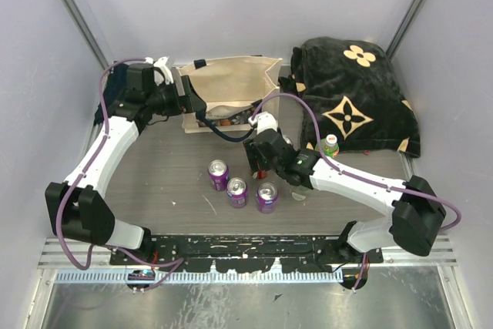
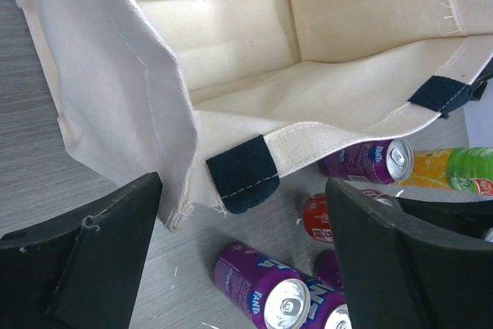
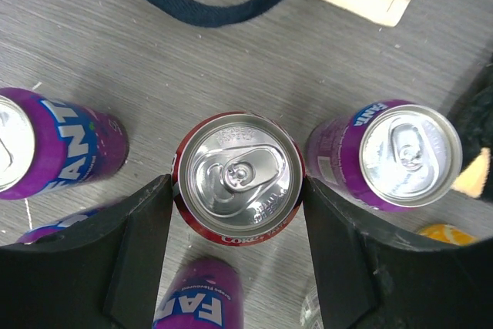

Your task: Take the beverage out of the canvas bag

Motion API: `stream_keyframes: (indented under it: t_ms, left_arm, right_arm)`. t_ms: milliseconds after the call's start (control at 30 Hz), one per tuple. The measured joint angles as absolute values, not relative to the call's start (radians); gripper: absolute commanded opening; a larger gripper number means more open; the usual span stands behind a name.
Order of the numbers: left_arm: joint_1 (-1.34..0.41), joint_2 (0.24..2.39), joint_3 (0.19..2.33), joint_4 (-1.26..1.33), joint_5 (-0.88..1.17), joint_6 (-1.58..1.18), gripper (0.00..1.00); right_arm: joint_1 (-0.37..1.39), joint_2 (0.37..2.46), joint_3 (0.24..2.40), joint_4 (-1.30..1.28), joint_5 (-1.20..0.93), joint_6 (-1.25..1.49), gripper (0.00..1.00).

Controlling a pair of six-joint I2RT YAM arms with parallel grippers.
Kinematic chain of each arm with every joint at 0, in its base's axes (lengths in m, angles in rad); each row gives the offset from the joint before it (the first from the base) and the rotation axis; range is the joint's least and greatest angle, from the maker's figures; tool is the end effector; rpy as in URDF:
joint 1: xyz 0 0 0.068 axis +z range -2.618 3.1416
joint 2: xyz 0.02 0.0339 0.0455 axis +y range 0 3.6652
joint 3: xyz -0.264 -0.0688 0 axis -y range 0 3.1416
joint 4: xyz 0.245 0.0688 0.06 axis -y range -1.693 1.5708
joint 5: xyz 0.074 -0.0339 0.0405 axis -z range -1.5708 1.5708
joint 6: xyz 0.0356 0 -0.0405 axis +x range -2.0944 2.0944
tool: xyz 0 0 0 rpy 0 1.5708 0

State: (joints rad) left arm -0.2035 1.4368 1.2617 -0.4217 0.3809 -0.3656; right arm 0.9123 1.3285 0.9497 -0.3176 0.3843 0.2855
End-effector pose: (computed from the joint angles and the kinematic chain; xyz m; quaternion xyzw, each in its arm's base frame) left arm 0.3156 -0.0786 0.3314 0.0180 0.8721 -0.2896 0.3941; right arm 0.1871 0.2201 0.2663 -0.1972 0.8709 0.0914 0.4408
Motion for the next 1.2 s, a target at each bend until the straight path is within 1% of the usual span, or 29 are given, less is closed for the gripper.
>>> stream_keyframes:
  t_ms: [233, 600, 633, 667, 700, 733, 800, 833, 867, 1000, 1033, 1100, 1200]
  left_arm:
    - [-0.204, 1.397, 1.288, -0.450, 0.375, -0.356, 0.98]
    - [-0.184, 1.382, 1.291, -0.487, 0.353, -0.344, 0.98]
    - [-0.179, 1.378, 1.293, -0.489, 0.353, -0.344, 0.98]
    - [-0.175, 1.375, 1.293, -0.490, 0.352, -0.344, 0.98]
    - [-0.171, 1.371, 1.293, -0.493, 0.351, -0.344, 0.98]
    - [-0.166, 1.367, 1.293, -0.495, 0.350, -0.344, 0.98]
    - [-0.160, 1.363, 1.293, -0.498, 0.349, -0.344, 0.98]
    - [-0.158, 1.361, 1.293, -0.500, 0.349, -0.344, 0.98]
    - [-0.156, 1.360, 1.293, -0.501, 0.349, -0.344, 0.98]
    - [-0.150, 1.356, 1.293, -0.507, 0.348, -0.344, 0.98]
    - [-0.149, 1.354, 1.293, -0.510, 0.348, -0.344, 0.98]
    - [-0.148, 1.351, 1.293, -0.519, 0.346, -0.344, 0.98]
    - [-0.147, 1.340, 1.293, -0.532, 0.339, -0.340, 0.98]
  right_arm:
    - [0.912, 1.365, 0.873, -0.224, 0.382, 0.294, 0.01]
    - [0.912, 1.425, 0.864, -0.094, 0.402, 0.282, 0.01]
    - [0.912, 1.426, 0.863, -0.091, 0.403, 0.282, 0.01]
    - [0.912, 1.427, 0.863, -0.090, 0.404, 0.282, 0.03]
    - [0.912, 1.427, 0.862, -0.089, 0.405, 0.283, 0.11]
    - [0.913, 1.427, 0.860, -0.086, 0.407, 0.283, 0.24]
    - [0.916, 1.427, 0.860, -0.087, 0.414, 0.283, 0.54]
    - [0.920, 1.427, 0.860, -0.090, 0.418, 0.284, 0.65]
    - [0.923, 1.427, 0.860, -0.093, 0.423, 0.284, 0.73]
    - [0.937, 1.427, 0.860, -0.111, 0.440, 0.287, 0.92]
    - [0.944, 1.427, 0.860, -0.122, 0.447, 0.288, 0.95]
    - [0.955, 1.425, 0.862, -0.147, 0.463, 0.286, 0.99]
    - [0.963, 1.422, 0.885, -0.190, 0.477, 0.281, 1.00]
